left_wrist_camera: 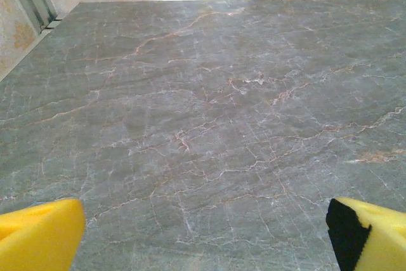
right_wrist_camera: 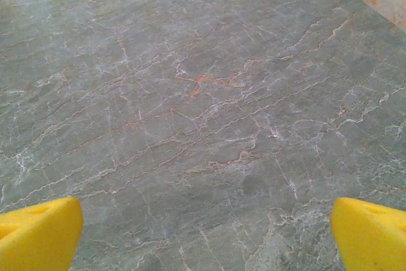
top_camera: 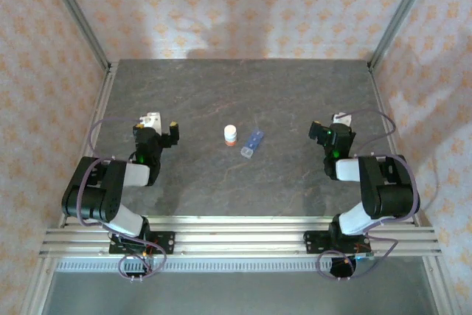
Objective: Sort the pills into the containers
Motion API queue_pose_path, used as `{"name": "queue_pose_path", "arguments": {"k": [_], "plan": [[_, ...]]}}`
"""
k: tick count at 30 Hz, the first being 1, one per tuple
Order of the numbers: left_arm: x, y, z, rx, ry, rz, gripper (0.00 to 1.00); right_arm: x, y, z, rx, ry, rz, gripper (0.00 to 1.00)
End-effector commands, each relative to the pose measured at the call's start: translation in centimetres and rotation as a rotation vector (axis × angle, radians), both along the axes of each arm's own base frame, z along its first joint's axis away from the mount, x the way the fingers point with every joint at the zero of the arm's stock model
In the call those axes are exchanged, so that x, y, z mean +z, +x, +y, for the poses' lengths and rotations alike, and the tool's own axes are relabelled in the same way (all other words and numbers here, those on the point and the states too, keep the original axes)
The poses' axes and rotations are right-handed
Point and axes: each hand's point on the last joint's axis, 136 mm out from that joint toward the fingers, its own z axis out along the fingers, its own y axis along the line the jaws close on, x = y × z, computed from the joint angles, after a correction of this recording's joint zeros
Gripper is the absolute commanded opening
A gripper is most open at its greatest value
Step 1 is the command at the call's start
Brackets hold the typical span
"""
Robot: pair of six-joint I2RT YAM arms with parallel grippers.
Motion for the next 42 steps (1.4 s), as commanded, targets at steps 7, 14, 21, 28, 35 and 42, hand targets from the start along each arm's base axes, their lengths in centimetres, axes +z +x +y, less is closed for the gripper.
{"name": "queue_pose_path", "arguments": {"k": [7,14,21,28,35,42], "plan": [[0.5,0.2,0.1,-0.003,0.018,-0.017,1.00,1.3,0.7,-0.2,0.003,-0.014,-0.039,1.00],[0.4,0.5,0.4,0.018,0.015,0.000,1.00,1.3,0.6,-0.2,0.003,-0.013,-0.039,1.00],[0.4,0.6,0.5,0.018,0.016,0.005,1.00,1.3,0.6,-0.2,0.003,-0.013,-0.039,1.00],[1.2,0.0,-0.4,-0.025,0.032,-0.030,1.00,3.7,0.8,-0.5,-0.024,-0.010,0.018,1.00],[3.5,-0.7,0.8,0.049,0.028,-0.039,1.00,6.3,-0.3,-1.7,-0.151,0.079,0.012,1.00],[8.6,-1.9,1.5,0.134,-0.078,-0.052,1.00,9.4,-1.1,-1.5,-0.272,0.337,0.017,1.00]]}}
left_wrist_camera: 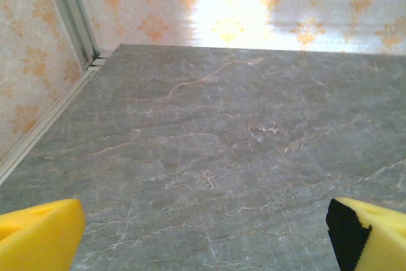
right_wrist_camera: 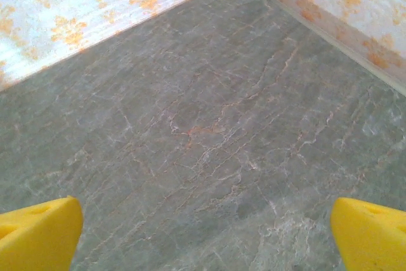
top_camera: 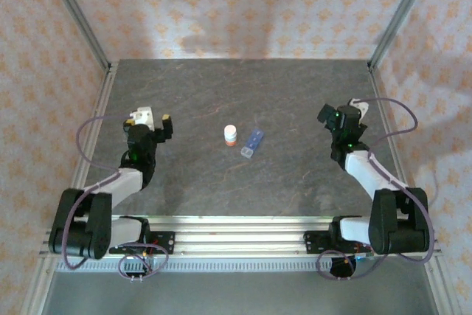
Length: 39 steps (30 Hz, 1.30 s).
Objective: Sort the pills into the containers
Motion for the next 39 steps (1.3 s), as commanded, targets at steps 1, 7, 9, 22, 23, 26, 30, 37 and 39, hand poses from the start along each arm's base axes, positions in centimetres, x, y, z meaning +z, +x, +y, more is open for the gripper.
{"name": "queue_pose_path", "arguments": {"k": [1,7,9,22,23,26,30,37,39], "plan": [[2.4,-0.3,0.0,0.050,-0.105,0.031,1.00,1.2,-0.3,1.0,-0.015,0.167,0.024,1.00],[5.2,-0.6,-4.3,-0.037,-0.277,0.028,1.00,1.1,1.1,6.5,0.255,0.319,0.134,1.00],[5.2,-0.8,-6.1,-0.074,-0.316,0.064,1.00,0.6,1.0,8.1,0.304,0.360,0.190,0.96],[1.2,-4.0,-13.3,-0.210,-0.459,0.243,1.00,-5.3,3.2,18.0,0.474,0.182,0.628,0.73],[1.1,-4.1,-13.4,-0.200,-0.483,0.245,1.00,-5.8,3.6,18.7,0.478,0.156,0.650,0.73],[1.2,-4.3,-13.4,-0.198,-0.487,0.239,1.00,-6.8,4.3,20.2,0.481,0.102,0.698,0.72],[1.6,-4.6,-13.1,-0.195,-0.491,0.219,1.00,-7.3,4.0,21.7,0.471,0.044,0.707,0.75],[2.3,-5.0,-12.8,-0.203,-0.473,0.197,1.00,-7.9,2.5,23.4,0.447,-0.007,0.695,0.87],[2.3,-4.9,-12.8,-0.203,-0.470,0.194,1.00,-8.0,2.0,24.1,0.457,-0.027,0.696,0.89]]}}
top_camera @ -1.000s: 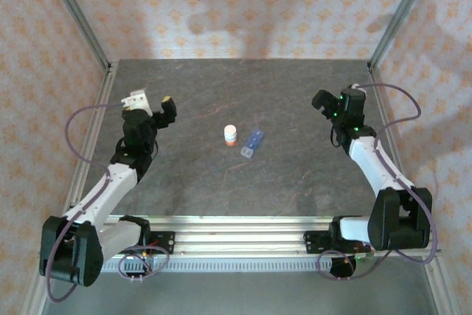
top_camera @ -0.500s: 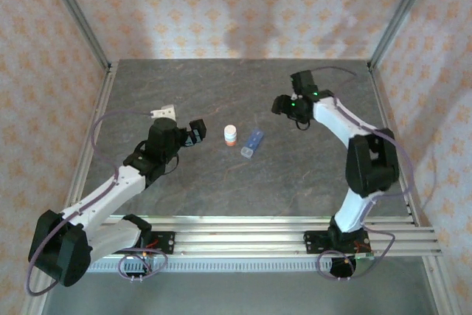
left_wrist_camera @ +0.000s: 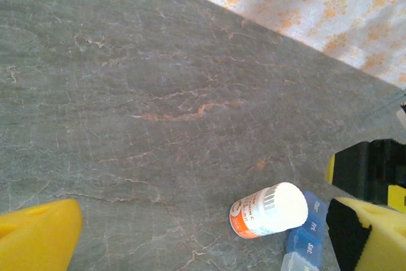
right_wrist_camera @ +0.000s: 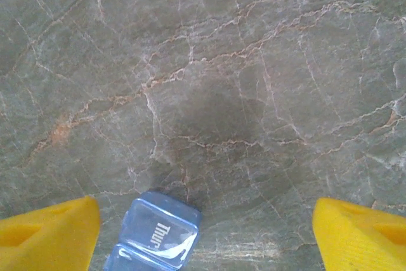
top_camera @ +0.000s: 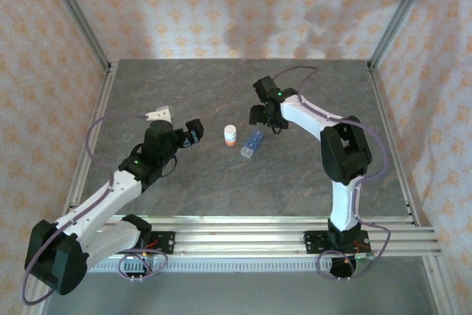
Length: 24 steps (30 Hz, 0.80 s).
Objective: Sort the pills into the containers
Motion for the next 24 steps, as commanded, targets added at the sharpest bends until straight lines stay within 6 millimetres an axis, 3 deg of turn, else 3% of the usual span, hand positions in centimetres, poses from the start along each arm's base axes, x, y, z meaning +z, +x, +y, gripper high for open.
{"name": "queue_pose_path", "arguments": {"k": [1,13,24], "plan": [[-0.7,-0.4,0.3,0.010,0.027,0.012,1.00,0.2,-1.1,-0.4,-0.024,-0.080,-0.012,0.89],[-1.3,-0.3,0.1,0.004,0.030,0.020,1.00,-2.2,-3.3,2.0,0.043,-0.140,0.028,0.91],[-1.6,-0.4,0.1,0.003,0.031,0.026,1.00,-3.8,-5.3,1.7,0.067,-0.141,0.067,0.90]]}}
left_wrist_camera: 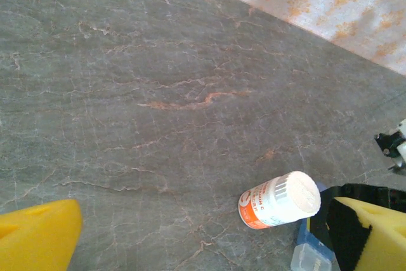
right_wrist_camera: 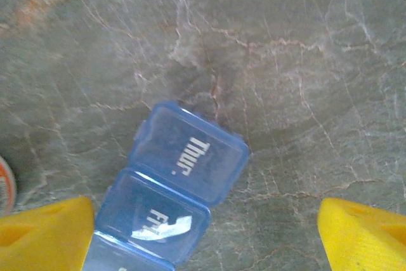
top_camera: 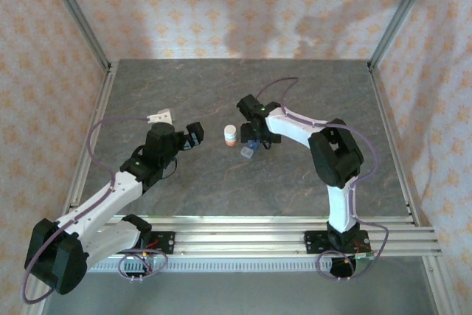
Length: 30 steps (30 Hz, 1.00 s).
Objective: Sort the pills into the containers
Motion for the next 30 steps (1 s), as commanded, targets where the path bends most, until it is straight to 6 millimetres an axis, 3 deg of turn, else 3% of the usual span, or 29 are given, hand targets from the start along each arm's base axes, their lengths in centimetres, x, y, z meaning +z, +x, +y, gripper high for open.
{"name": "queue_pose_path", "arguments": {"k": [1,14,20,30], "plan": [[-0.4,0.0,0.1,0.005,0.019,0.002,1.00,-0.4,-0.7,-0.6,-0.007,-0.026,0.000,0.90],[-0.6,-0.1,0.1,0.002,0.018,0.010,1.00,1.1,-3.6,-3.3,0.023,-0.054,-0.016,0.91],[-0.8,0.0,0.0,0.000,0.022,0.014,1.00,1.8,-4.8,-3.6,-0.001,0.000,-0.021,0.91],[-1.3,0.3,-0.3,-0.011,0.023,0.034,1.00,1.7,-2.9,-1.9,-0.027,0.056,-0.034,0.94]]}}
